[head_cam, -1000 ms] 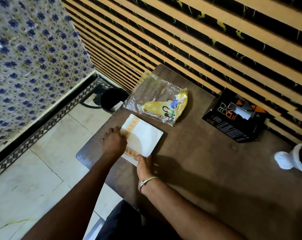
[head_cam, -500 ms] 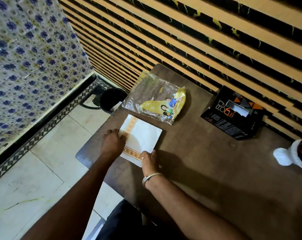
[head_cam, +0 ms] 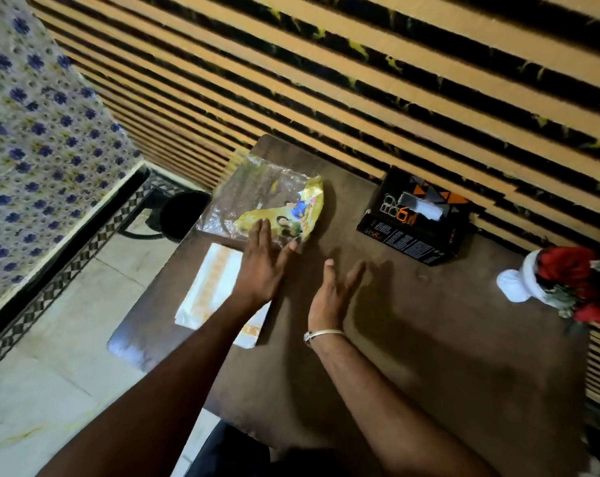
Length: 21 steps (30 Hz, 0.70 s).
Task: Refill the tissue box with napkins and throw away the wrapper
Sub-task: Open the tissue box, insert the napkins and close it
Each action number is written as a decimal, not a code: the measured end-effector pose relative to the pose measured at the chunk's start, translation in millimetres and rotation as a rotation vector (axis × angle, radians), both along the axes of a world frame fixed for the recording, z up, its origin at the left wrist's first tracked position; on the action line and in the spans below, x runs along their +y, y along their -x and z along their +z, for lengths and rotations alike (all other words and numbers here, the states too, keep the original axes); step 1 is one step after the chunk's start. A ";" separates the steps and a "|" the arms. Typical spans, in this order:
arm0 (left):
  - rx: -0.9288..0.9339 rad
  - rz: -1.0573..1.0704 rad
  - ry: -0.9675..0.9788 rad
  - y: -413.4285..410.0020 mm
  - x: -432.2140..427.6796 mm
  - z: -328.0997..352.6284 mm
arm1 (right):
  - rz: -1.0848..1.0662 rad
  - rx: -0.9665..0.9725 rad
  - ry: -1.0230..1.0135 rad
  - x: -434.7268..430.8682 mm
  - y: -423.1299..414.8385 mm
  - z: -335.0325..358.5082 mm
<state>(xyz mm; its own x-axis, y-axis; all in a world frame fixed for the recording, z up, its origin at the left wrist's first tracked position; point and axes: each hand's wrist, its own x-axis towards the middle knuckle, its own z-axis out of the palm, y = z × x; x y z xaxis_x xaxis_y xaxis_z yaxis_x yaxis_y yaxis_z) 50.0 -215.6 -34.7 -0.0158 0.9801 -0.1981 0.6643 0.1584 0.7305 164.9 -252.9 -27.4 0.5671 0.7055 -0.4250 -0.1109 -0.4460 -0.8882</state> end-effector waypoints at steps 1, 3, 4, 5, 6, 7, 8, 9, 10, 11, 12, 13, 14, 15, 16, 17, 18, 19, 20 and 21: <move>-0.050 -0.042 0.018 -13.8 8.0 2.1 | -0.043 -0.016 -0.023 9.4 -16.6 0.0; -0.169 -0.115 0.068 -47.0 27.3 6.0 | -0.179 -0.060 -0.047 29.3 -61.5 1.9; -0.210 -0.139 0.085 -63.2 35.6 9.9 | -0.244 -0.101 -0.054 39.0 -84.7 4.4; -0.237 -0.161 0.096 -78.5 43.6 11.9 | -0.292 -0.140 -0.048 46.8 -107.4 7.7; -0.261 -0.183 0.119 -93.0 50.2 16.2 | -0.323 -0.165 -0.033 53.0 -128.3 10.1; -0.289 -0.206 0.153 -108.7 56.9 23.0 | -0.353 -0.175 -0.027 58.0 -150.7 12.9; -0.327 -0.223 0.180 -121.0 63.3 26.1 | -0.369 -0.159 -0.016 62.2 -171.1 12.7; -0.367 -0.246 0.196 -132.9 69.6 29.1 | -0.368 -0.121 -0.016 65.7 -190.1 14.9; -0.420 -0.260 0.209 -139.4 74.5 29.6 | -0.356 -0.060 -0.022 69.6 -203.5 13.0; -0.459 -0.267 0.220 -144.0 78.9 27.8 | -0.337 0.019 -0.021 71.6 -214.6 11.4; -0.475 -0.270 0.220 -151.0 82.8 24.2 | -0.316 0.081 -0.006 72.1 -226.8 9.3; -0.474 -0.263 0.222 -153.1 85.1 20.0 | -0.274 0.139 0.012 72.8 -231.7 8.5; -0.478 -0.269 0.220 -156.5 86.9 14.3 | -0.231 0.192 0.017 71.0 -235.8 7.9; -0.495 -0.281 0.217 -157.8 89.5 7.1 | -0.194 0.230 0.020 70.7 -238.4 4.0; -0.497 -0.280 0.222 -157.8 90.4 3.4 | -0.170 0.253 0.018 70.3 -239.1 1.3; -0.511 -0.266 0.226 -158.8 88.1 6.7 | -0.144 0.260 0.025 67.7 -240.4 -2.8; -0.513 -0.259 0.233 -159.0 88.1 4.3 | -0.131 0.250 0.017 66.8 -241.9 -7.0; -0.520 -0.260 0.243 -158.4 85.7 4.7 | -0.110 0.238 0.011 64.3 -241.5 -8.9; -0.533 -0.252 0.245 -157.6 79.6 10.5 | -0.104 0.231 0.008 59.1 -240.6 -12.4; -0.542 -0.231 0.243 -156.7 72.6 16.6 | -0.101 0.217 0.000 53.1 -236.3 -8.6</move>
<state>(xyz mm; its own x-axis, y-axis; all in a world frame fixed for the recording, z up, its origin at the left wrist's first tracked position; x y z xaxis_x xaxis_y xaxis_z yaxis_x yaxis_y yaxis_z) 206.6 -143.0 -18.1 0.3556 0.8724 -0.3353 0.2469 0.2583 0.9340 401.2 -199.8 -36.0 0.5298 0.6499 -0.5449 -0.3435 -0.4230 -0.8385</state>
